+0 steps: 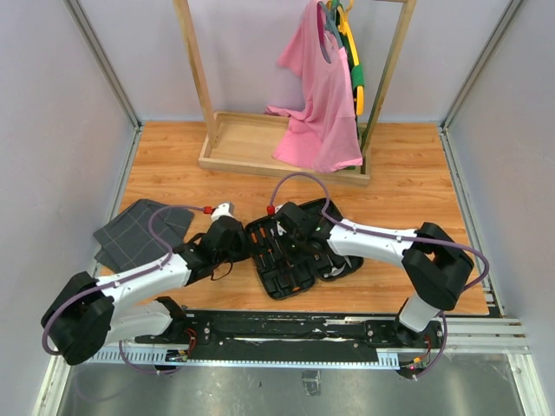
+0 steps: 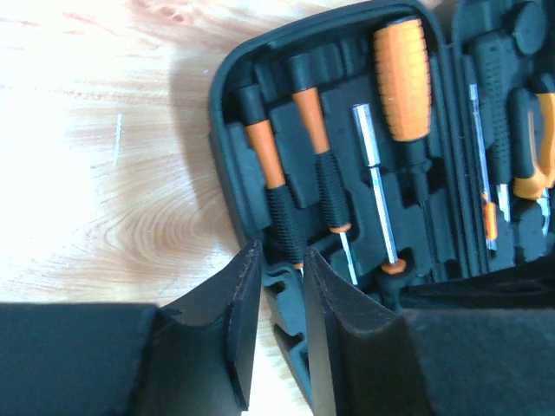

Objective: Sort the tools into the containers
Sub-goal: Adjust the screwdriver in the storage box.

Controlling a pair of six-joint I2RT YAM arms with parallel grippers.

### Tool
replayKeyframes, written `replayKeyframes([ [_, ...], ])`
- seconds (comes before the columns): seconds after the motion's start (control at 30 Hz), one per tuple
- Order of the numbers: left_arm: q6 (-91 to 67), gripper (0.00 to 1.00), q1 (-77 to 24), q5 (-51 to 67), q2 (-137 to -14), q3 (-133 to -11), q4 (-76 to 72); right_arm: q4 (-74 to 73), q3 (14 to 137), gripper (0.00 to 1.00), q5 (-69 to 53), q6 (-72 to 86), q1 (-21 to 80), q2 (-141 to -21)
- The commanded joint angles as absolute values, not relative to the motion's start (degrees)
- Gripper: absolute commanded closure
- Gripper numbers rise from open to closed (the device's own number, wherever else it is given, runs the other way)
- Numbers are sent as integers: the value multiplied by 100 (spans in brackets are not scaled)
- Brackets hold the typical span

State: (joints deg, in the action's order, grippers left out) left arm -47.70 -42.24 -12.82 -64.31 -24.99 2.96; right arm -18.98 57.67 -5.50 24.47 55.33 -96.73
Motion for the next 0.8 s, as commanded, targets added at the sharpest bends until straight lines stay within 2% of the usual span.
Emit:
replayKeyframes([
  [0.0,-4844,67,-4307,-1348,-6138,-2945,719,-2579,4595,99,-255,2468,5635,-10654],
  [0.17,-4908,62,-4307,-1436,-6034,-3098,813,-2729,4419,100,-281,2492,5634,-10332],
  [0.33,-4980,62,-4291,-1287,-6473,-3315,546,-2755,4280,99,-325,2574,5645,-9987],
  [0.63,-5054,77,-4245,-965,-7870,-4132,188,-2804,4362,99,-236,2627,5651,-9756],
  [0.77,-5024,87,-4236,-915,-8301,-4470,293,-2795,4354,99,-189,2635,5651,-9747],
])
